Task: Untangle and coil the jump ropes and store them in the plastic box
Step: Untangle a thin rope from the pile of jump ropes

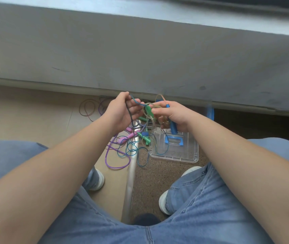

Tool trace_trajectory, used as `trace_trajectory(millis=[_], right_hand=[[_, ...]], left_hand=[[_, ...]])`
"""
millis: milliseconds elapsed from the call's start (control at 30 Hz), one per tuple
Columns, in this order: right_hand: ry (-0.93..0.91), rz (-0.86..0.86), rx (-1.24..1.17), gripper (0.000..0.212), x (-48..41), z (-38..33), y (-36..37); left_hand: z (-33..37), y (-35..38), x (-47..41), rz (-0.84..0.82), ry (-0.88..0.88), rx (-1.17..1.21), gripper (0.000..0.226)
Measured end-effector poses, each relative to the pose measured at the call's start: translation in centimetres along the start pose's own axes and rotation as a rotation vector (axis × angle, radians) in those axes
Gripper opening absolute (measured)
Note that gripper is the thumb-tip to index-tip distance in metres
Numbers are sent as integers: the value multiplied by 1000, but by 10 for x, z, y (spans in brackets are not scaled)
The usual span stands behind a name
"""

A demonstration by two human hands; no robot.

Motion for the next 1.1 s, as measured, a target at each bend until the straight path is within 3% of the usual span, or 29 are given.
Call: trace_trajectory(millis=[100,167,267,333,433,600,700,767,833,967,1100], right_hand=[[3,-11,-47,12,0,-3,2],[2,64,-2,7,-3,-1,3],[-9,248,281,15,-10,0,5],[7,310,541,20,-15,1,8],[94,388,759,12,-17,10,7],[102,400,380,19,-14,22,1],[77,376,292,12,-10,16,-5],[63,393,195,9,-9,11,-8],[49,406,104,8,-8,5,-10],[18,393,-97,10,-7,-7,-8],[-20,382,-115,13,-2,-20,-5]], left_hand=[[-1,-2,-6,66,30,-80,21],[-1,-3,-8,41,86,-291,20],[0,3,-1,-101,253,-664,21],[-2,11,6,-164,294,-696,21],[0,19,6,-130,252,-511,20],[17,1,-12,129,295,-352,17],[25,-17,-20,273,375,-551,16],[23,-25,-25,327,325,-736,27],[15,-25,-25,279,187,-857,31],[-13,-7,-9,-57,-107,-885,48],[-30,14,2,-301,-42,-1049,46]])
Point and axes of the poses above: each hand's wrist, its own x-axis away from the middle knuckle, its own y-axis out of the palm, z = x × y, the point moved 3 cm from there along -x, towards the middle knuckle, and after that the axes turned 10 degrees about x, right-handed, at the moved point
